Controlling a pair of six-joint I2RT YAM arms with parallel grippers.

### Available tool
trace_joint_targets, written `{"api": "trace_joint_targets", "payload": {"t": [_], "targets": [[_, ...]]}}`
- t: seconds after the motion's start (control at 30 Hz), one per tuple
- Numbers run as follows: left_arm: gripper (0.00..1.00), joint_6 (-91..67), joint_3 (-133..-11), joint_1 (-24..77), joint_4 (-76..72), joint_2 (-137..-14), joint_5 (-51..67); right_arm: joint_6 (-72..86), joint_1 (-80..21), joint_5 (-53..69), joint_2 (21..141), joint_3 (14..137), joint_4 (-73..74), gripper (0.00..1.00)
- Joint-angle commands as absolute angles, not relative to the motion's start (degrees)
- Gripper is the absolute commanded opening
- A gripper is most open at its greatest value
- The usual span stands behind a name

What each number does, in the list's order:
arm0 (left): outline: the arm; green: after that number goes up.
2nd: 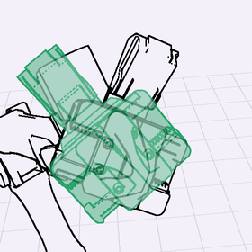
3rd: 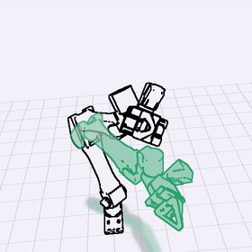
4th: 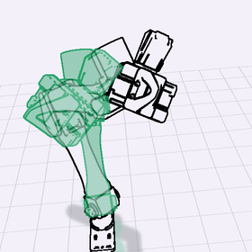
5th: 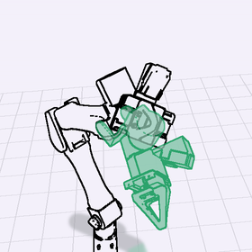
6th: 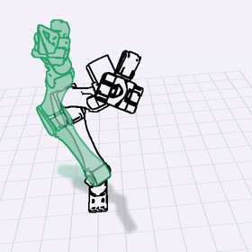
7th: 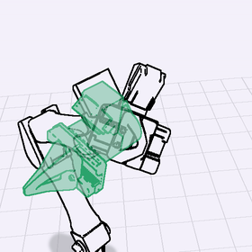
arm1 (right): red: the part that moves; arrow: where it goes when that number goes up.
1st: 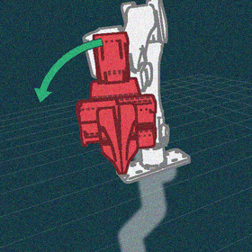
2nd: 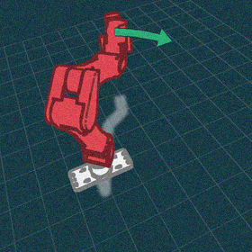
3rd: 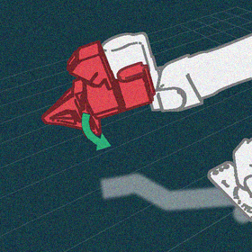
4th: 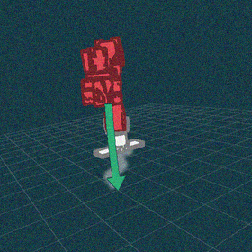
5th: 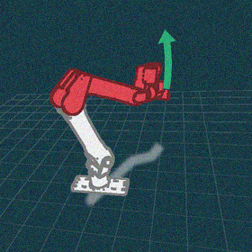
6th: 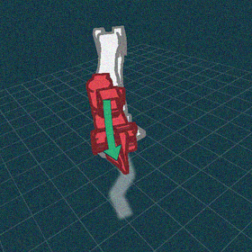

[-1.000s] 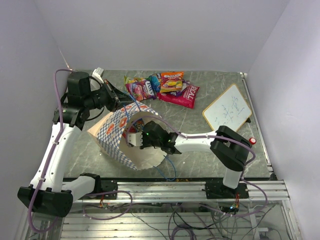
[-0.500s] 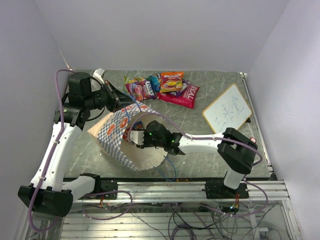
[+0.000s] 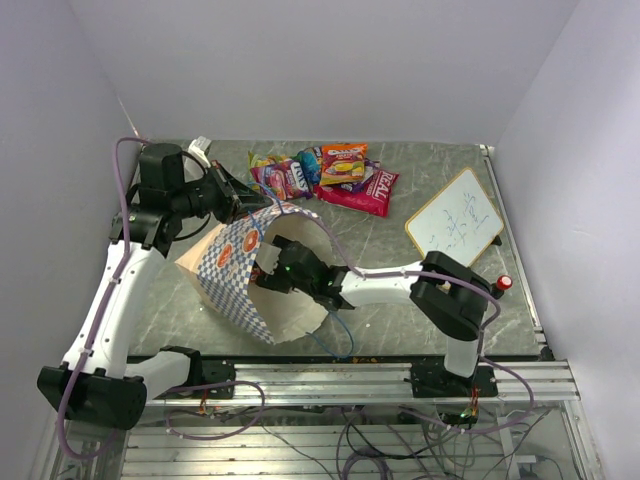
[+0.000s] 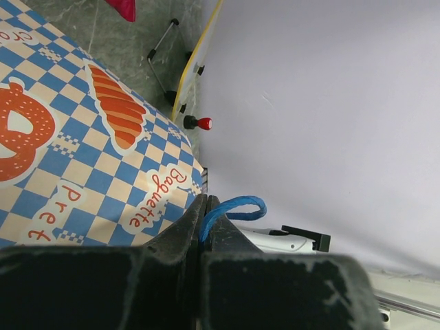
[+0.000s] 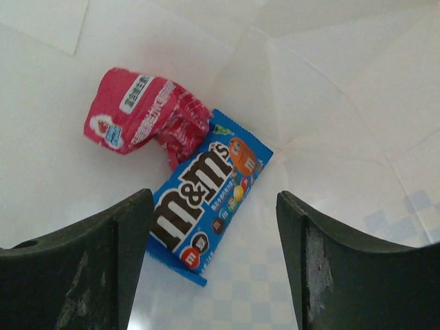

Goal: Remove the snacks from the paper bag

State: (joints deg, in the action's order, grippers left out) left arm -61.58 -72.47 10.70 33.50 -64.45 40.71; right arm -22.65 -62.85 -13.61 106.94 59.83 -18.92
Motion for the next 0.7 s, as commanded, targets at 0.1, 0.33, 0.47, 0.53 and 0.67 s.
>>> {"api": "trace_joint_targets", "payload": {"t": [0.1, 0.33, 0.47, 0.53, 0.67], "targets": [[0.07, -60.62, -74.45, 11.07, 34.23, -65.31, 41.78, -15.29, -63.29, -16.71, 113.37, 63.51, -21.90, 0.73], [0.07, -59.24, -75.50, 11.07, 35.85, -66.05, 41.65, -15.62, -62.87, -17.74, 116.98, 64.18, -18.64, 0.63], [0.07, -59.50, -74.73, 11.07, 35.09, -65.92, 41.75, -16.94, -62.85, -16.28, 116.12, 63.89, -16.55, 0.38], [0.07, -59.15, -74.66, 10.99, 35.26, -66.07, 41.67, -17.42, -63.14, -15.81, 114.06, 63.41, -15.79, 0.30], [0.07, -58.51, -74.62, 10.92, 35.49, -66.70, 41.58, -18.37, -63.47, -14.89, 111.76, 62.83, -13.66, 0.16]]}}
